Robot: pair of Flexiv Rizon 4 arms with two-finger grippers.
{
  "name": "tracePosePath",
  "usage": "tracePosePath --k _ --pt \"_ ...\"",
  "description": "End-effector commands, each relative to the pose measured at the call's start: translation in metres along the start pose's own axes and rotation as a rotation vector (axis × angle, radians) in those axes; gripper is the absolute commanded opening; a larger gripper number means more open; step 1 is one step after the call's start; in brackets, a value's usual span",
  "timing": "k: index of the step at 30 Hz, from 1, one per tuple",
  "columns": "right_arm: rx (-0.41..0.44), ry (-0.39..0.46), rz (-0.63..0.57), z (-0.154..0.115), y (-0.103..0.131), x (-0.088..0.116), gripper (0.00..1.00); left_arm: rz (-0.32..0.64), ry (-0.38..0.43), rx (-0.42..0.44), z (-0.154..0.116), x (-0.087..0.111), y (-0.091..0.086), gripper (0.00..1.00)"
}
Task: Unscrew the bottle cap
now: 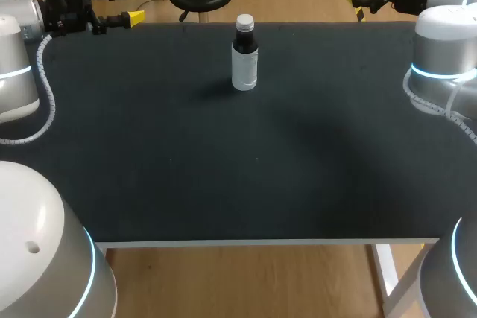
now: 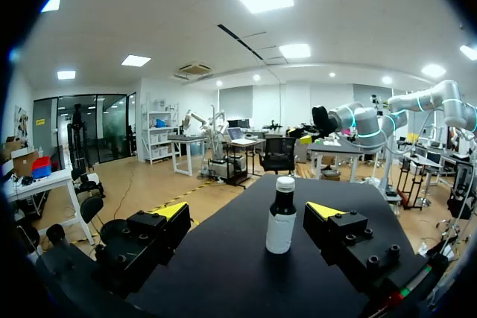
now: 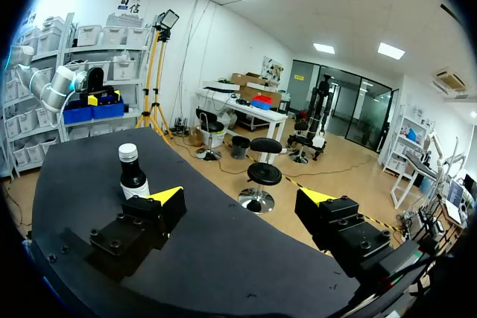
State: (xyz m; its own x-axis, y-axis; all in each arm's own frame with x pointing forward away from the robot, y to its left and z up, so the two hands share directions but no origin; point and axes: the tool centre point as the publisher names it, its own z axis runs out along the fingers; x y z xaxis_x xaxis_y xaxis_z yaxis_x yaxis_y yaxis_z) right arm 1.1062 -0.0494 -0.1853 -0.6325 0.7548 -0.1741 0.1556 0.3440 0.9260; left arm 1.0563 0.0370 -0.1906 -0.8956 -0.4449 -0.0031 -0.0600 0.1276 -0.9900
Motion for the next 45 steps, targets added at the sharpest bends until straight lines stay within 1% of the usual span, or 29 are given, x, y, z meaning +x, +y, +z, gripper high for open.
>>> tracePosePath --k 1,31,33,39,45 --pt "0.0 0.001 0.0 -0.001 0.0 0.0 1.0 0.001 -0.001 0.002 0.0 0.0 0.001 1.0" --pt "0.0 0.001 0.0 -0.001 0.0 0.0 1.0 0.001 -0.001 0.002 0.0 0.0 0.001 1.0" --pt "0.0 0.001 0.0 -0.001 0.0 0.0 1.0 -0.003 0.019 0.009 0.003 0.001 0.002 1.0" --pt "0.0 0.001 0.0 -0.001 0.0 0.0 1.0 0.0 0.116 0.019 0.013 0.003 0.005 1.0" --pt "0.0 0.001 0.0 -0.001 0.0 0.0 1.0 -0.004 0.208 0.044 0.024 0.005 0.014 1.0"
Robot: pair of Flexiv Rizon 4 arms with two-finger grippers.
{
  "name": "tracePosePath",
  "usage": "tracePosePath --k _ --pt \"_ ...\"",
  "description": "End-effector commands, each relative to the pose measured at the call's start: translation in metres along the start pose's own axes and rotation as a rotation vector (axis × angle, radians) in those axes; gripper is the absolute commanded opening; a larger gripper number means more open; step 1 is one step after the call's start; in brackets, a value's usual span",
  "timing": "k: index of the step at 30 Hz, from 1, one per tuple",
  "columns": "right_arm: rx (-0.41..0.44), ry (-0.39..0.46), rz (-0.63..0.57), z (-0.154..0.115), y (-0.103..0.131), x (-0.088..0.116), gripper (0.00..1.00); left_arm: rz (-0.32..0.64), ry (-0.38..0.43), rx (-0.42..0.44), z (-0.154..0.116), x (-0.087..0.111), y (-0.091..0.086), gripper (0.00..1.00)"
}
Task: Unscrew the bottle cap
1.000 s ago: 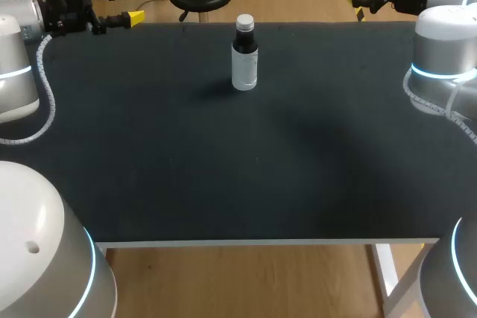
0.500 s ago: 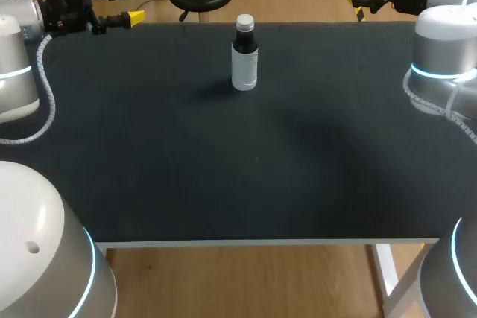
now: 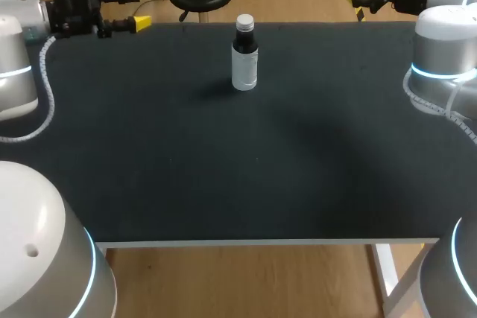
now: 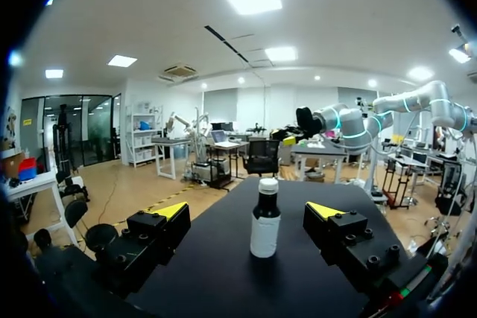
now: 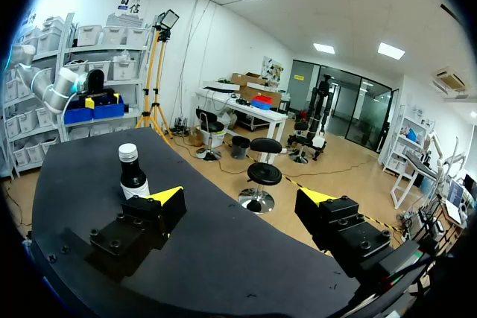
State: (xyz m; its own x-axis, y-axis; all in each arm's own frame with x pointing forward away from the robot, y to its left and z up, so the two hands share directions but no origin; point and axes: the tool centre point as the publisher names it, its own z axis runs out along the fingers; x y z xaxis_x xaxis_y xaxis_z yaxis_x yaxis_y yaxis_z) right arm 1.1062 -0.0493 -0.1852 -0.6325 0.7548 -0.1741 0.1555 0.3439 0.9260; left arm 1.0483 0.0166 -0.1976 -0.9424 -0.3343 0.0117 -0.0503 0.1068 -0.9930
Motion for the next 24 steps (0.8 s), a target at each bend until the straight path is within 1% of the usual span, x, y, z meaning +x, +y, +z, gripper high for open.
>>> tracePosePath --k 1,3,4,5,6,12,14,16,19,24 --pt "0.0 0.001 0.0 -0.001 0.0 0.0 1.0 -0.01 0.097 0.024 0.01 -0.012 0.013 1.0" --pt "0.0 0.001 0.0 -0.001 0.0 0.0 1.0 -0.007 0.089 0.023 0.017 -0.01 0.019 1.0" --pt "0.0 0.001 0.0 -0.001 0.0 0.0 1.0 -0.015 0.108 0.042 0.021 -0.009 0.022 1.0" --pt "0.0 0.001 0.0 -0.001 0.0 0.0 1.0 -0.019 0.107 0.047 0.024 -0.009 0.024 1.0" --pt "0.0 0.001 0.0 -0.001 0.0 0.0 1.0 -0.023 0.099 0.036 0.029 -0.009 0.028 1.0" --pt "0.0 0.001 0.0 -0.001 0.0 0.0 1.0 -0.07 0.15 0.054 0.052 -0.011 0.042 1.0" --pt "0.0 0.001 0.0 -0.001 0.0 0.0 1.0 -0.074 0.152 0.05 0.06 -0.012 0.046 1.0" --pt "0.0 0.001 0.0 -0.001 0.0 0.0 1.0 -0.087 0.177 0.063 0.068 -0.013 0.05 1.0" --pt "0.0 0.001 0.0 -0.001 0.0 0.0 1.0 -0.092 0.212 0.075 0.078 -0.015 0.055 1.0" --pt "0.0 0.001 0.0 -0.001 0.0 0.0 1.0 -0.079 0.248 0.1 0.096 -0.017 0.065 1.0"
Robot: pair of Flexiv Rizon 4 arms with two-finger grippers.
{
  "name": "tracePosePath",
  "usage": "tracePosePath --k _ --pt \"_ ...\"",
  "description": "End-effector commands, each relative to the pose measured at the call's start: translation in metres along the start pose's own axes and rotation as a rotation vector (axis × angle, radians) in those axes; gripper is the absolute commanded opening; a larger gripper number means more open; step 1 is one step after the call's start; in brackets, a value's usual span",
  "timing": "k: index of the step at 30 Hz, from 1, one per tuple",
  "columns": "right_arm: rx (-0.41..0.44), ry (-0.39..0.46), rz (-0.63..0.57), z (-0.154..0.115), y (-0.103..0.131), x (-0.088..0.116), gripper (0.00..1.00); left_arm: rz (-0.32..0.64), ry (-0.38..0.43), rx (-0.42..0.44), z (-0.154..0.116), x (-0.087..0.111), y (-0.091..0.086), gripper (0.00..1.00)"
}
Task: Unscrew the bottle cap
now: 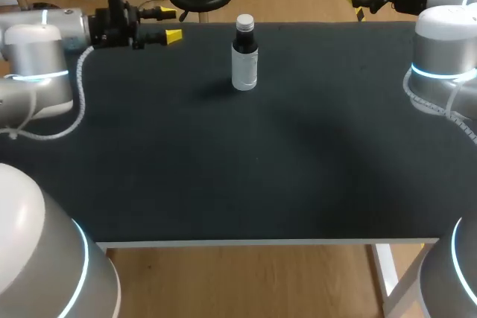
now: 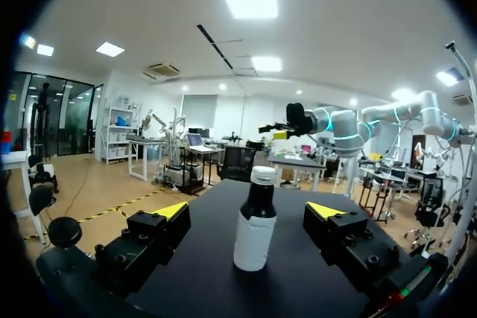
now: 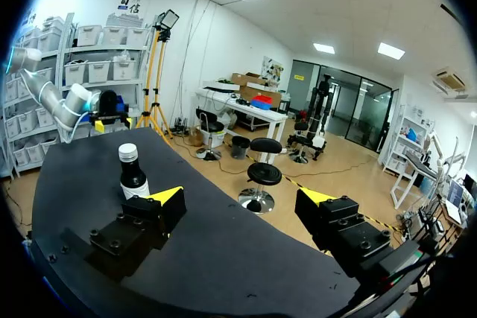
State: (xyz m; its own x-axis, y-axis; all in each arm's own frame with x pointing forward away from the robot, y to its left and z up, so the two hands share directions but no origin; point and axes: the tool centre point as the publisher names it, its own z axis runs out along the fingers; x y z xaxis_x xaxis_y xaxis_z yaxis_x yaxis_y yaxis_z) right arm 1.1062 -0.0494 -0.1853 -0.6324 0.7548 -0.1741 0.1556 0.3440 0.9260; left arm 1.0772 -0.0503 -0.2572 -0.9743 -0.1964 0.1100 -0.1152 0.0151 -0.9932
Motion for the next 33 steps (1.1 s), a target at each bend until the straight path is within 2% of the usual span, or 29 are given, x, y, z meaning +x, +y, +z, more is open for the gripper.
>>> tracePosePath --k 1,8,19,33 --pt "0.0 0.001 0.0 -0.001 0.0 0.0 1.0 0.01 0.108 0.026 0.017 -0.016 0.016 1.0" --pt "0.0 0.001 0.0 -0.001 0.0 0.0 1.0 0.073 0.162 0.014 0.039 -0.02 0.021 1.0" --pt "0.0 0.001 0.0 -0.001 0.0 0.0 1.0 0.101 0.267 0.019 0.071 -0.018 0.02 1.0" --pt "0.0 0.001 0.0 -0.001 0.0 0.0 1.0 0.09 0.367 0.048 0.104 -0.008 0.02 1.0"
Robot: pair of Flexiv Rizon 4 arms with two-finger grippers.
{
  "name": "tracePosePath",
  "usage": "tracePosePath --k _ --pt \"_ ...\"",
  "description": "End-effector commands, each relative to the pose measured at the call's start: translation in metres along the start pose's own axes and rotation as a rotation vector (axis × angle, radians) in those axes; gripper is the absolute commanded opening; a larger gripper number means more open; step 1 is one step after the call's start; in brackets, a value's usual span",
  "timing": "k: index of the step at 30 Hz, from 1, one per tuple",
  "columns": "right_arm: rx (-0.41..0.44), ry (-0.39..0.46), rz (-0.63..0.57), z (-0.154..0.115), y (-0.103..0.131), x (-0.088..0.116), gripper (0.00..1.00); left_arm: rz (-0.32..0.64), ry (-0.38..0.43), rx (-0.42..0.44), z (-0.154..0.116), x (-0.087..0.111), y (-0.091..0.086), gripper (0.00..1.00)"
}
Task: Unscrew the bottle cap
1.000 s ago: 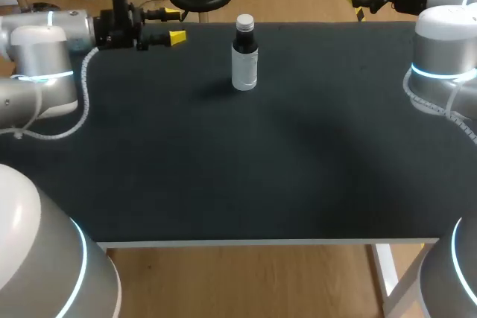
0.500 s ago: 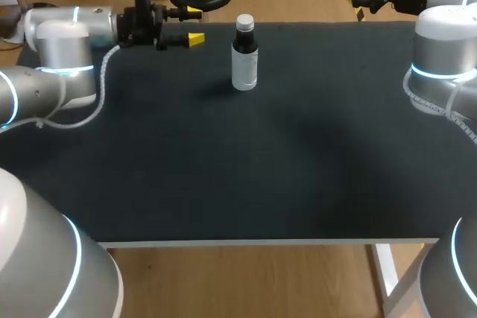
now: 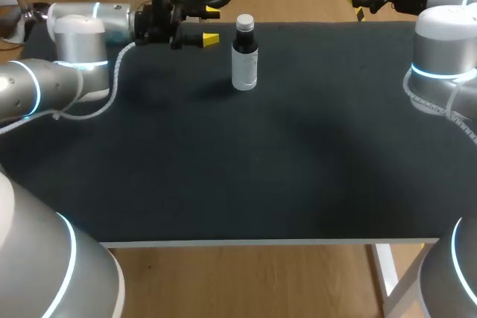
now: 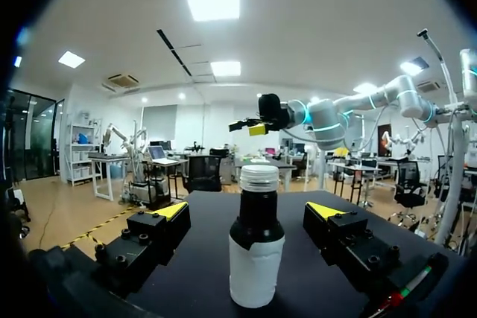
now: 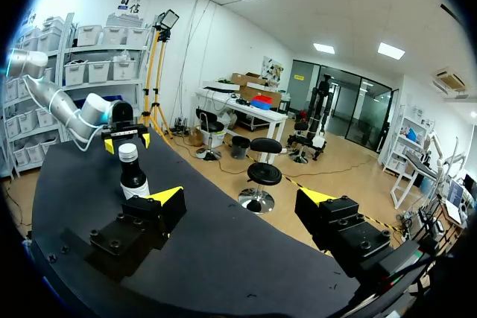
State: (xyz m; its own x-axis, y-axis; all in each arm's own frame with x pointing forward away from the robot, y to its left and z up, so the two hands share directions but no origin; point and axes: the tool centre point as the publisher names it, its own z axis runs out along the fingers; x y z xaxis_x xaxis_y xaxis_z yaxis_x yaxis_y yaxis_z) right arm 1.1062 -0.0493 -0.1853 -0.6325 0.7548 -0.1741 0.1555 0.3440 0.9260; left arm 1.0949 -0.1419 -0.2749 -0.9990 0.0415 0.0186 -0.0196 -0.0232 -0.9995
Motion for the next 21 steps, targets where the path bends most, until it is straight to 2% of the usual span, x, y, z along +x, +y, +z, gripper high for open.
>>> tracePosePath --k 1,21 --pt "0.0 0.001 0.0 -0.001 0.0 0.0 1.0 -0.007 0.134 0.007 0.01 -0.008 0.007 1.0" --pt "0.0 0.001 0.0 -0.001 0.0 0.0 1.0 -0.029 0.217 -0.019 0.049 -0.008 0.014 1.0"
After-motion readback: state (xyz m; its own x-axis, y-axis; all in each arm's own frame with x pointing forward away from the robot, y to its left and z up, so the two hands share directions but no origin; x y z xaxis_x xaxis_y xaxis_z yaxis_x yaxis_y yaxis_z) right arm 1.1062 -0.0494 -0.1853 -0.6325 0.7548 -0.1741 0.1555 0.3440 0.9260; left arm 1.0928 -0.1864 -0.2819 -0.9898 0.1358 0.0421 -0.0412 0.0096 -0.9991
